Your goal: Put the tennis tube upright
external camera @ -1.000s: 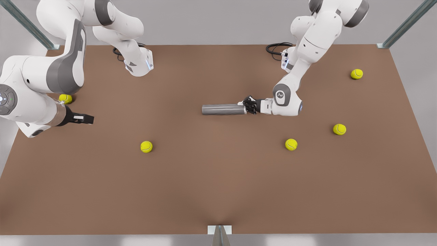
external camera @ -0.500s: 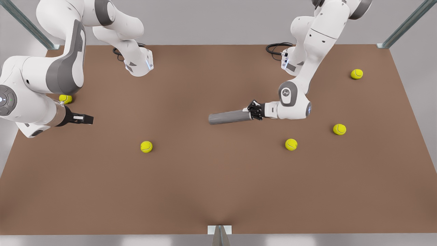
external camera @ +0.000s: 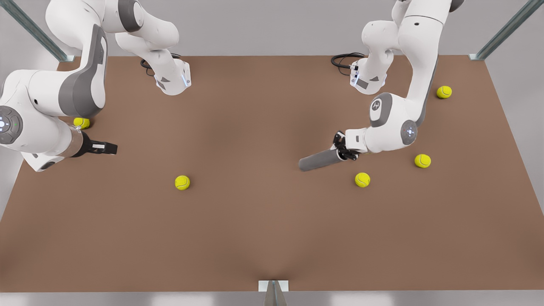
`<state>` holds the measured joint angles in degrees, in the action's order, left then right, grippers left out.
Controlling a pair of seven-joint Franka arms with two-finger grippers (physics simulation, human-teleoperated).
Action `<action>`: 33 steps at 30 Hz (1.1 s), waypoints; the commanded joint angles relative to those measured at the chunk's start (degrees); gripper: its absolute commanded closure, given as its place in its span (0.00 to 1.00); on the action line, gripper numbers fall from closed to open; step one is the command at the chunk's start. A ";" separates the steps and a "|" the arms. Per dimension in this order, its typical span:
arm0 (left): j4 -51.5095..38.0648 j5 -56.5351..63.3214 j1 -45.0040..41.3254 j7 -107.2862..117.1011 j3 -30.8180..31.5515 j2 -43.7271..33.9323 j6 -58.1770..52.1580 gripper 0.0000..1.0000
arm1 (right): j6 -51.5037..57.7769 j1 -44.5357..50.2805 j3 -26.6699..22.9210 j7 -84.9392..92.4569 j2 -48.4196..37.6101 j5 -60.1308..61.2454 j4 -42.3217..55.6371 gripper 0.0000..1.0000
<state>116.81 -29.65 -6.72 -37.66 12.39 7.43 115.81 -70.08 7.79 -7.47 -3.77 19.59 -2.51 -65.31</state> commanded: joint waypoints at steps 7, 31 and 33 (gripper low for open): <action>-4.66 7.41 -0.13 28.96 -2.02 -0.13 -7.18 0.79 | 0.04 0.03 0.00 -0.09 -0.08 0.05 0.01 0.00; -20.48 27.00 8.13 32.30 -7.29 0.39 -14.74 0.79 | 0.04 0.12 0.00 -0.09 -0.16 0.05 0.10 0.00; -20.48 28.59 9.27 32.30 -7.29 1.18 -14.74 0.79 | 0.04 0.12 0.09 -0.09 -0.16 0.05 0.10 0.00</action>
<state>96.39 -3.40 2.23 -10.97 5.08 8.58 102.03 -70.07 7.91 -7.40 -3.83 19.50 -2.49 -65.24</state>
